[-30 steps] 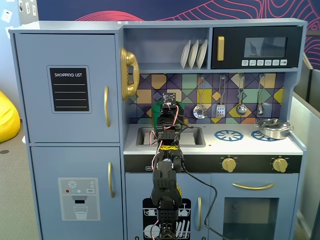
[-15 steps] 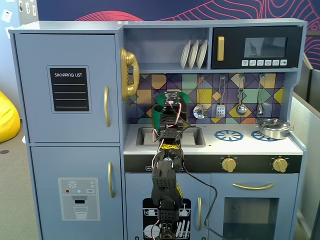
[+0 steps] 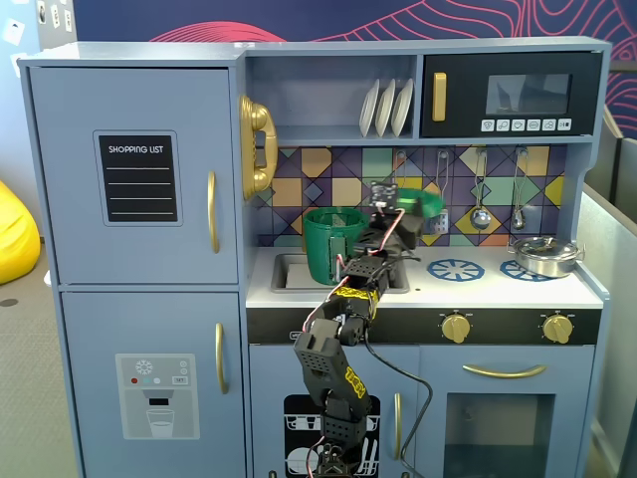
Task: Take off the lid from the green recipient and place it on the counter
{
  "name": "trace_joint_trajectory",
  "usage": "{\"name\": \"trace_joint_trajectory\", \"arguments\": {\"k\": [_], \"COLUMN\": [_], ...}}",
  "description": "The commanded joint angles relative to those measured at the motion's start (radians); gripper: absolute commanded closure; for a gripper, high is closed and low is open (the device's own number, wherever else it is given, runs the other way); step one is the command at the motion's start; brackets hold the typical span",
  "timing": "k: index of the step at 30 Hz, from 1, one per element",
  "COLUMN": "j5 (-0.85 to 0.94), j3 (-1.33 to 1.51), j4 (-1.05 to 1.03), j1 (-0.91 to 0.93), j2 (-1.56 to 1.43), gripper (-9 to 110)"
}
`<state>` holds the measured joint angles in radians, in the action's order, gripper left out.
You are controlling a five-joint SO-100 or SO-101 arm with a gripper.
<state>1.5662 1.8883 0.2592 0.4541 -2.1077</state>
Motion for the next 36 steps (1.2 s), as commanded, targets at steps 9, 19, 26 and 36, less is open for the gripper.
{"name": "trace_joint_trajectory", "arguments": {"k": [9, 19, 26, 36], "j5": [-0.031, -0.003, 0.017, 0.031], "j3": [-0.054, -0.015, -0.031, -0.043], "j4": [0.077, 0.255, 0.261, 0.218], "j1": [0.16, 0.16, 0.155, 0.153], "j2": [0.087, 0.302, 0.37, 0.393], "gripper": [101, 101, 101, 101]}}
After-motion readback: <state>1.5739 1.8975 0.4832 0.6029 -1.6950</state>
